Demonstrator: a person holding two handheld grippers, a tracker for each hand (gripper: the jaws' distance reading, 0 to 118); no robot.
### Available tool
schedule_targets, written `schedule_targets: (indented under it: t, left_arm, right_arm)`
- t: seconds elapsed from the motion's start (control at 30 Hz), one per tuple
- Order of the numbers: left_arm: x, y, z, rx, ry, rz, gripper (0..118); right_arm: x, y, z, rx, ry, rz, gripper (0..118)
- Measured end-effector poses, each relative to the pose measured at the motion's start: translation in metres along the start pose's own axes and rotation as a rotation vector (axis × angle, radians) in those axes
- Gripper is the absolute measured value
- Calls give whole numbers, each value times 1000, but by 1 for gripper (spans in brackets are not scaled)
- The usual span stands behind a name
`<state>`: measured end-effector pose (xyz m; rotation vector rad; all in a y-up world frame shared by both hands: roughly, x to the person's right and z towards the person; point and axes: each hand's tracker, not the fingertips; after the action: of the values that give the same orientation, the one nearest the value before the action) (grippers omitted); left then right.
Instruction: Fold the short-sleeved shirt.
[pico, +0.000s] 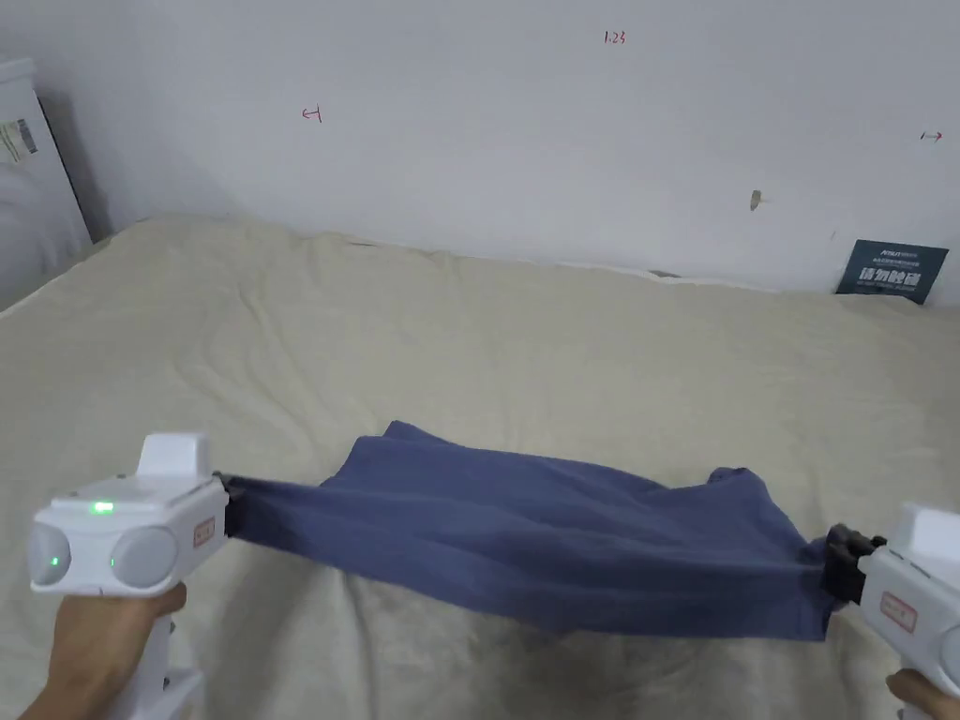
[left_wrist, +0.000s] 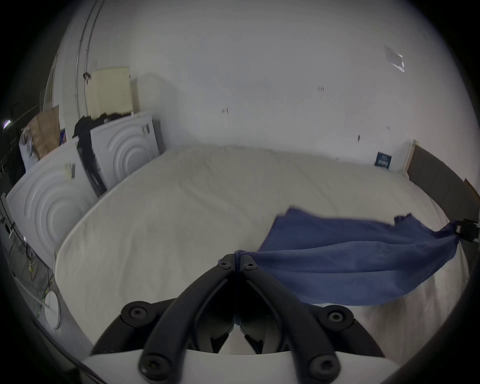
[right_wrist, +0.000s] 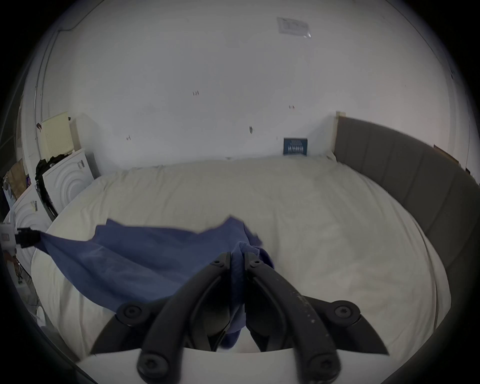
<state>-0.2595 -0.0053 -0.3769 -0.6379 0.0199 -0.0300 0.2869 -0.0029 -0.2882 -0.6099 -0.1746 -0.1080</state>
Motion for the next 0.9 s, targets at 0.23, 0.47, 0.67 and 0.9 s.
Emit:
schedule_targets:
  t: [0.23,0.47,0.67,0.9]
  left_arm:
    - [-15,-77,35,-91,3,28,2]
    - [-30,-130,69,-176,26,42,2]
    - [-33,-167,61,-365,53,26,2]
    - [-24,-174,33,-449,73,7,3]
  right_arm:
    - [14,-75,39,-66,1,-52,10]
    - [33,-128,66,-126,2,-99,10]
    - [37,-168,68,-248,-24,-97,10]
    - [25,-187,61,-333,-44,-121,12]
